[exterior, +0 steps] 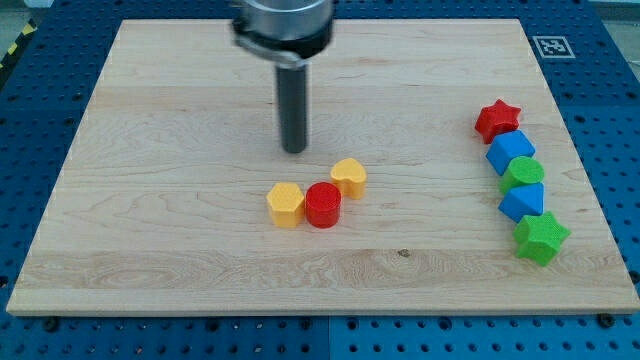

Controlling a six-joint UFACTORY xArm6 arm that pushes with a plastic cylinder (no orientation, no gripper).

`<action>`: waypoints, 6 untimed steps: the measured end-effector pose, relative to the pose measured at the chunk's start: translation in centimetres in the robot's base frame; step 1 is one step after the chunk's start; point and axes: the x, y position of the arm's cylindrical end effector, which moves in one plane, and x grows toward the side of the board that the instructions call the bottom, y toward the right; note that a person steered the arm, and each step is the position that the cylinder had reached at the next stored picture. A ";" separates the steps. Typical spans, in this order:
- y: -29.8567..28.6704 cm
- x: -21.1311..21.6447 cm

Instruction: Push the red circle down a bit

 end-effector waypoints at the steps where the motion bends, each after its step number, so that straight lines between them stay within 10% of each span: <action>1: -1.4 3.9; 6: 8.2 7.2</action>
